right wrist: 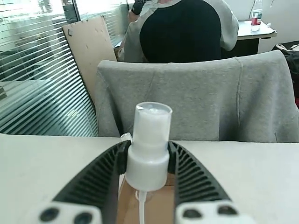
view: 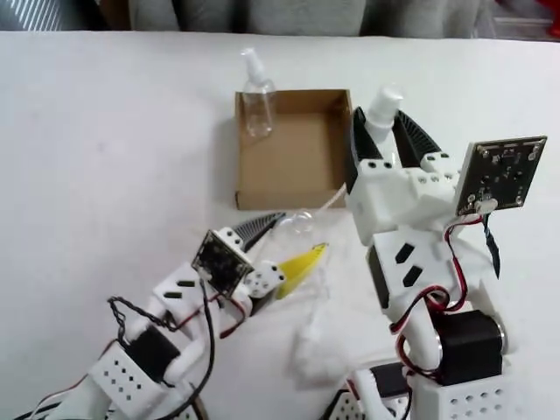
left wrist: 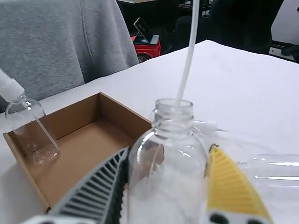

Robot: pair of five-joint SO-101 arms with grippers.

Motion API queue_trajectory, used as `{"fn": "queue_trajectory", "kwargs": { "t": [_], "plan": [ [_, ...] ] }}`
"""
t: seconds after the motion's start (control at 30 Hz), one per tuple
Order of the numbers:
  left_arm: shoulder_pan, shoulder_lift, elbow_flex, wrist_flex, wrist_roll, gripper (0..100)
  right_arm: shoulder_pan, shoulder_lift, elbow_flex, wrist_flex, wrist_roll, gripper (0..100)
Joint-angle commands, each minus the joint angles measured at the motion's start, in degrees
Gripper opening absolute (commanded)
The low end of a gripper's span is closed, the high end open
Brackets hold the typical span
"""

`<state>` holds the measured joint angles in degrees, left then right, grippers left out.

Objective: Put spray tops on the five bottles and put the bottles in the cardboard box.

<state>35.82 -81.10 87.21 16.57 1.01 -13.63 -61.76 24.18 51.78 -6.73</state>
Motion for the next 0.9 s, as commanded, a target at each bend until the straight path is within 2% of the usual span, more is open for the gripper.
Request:
{"fn": "queue_trajectory", "kwargs": {
  "t": [0.0,0.43,0.87],
  "plan": [
    [0.3,-1.4,-0.5,0.4,0.5,18,-0.4,-0.6,-4.4,-1.3,1.0,1.7],
    [0.3,-1.4,-0.5,0.4,0.4,18,-0.7,-0.6,-4.1,-0.9,0.8,1.6],
    [0.3,-1.4,-0.5,0.4,0.4,18,-6.2,-0.6,-0.2,-0.9,0.8,1.6]
  ]
}}
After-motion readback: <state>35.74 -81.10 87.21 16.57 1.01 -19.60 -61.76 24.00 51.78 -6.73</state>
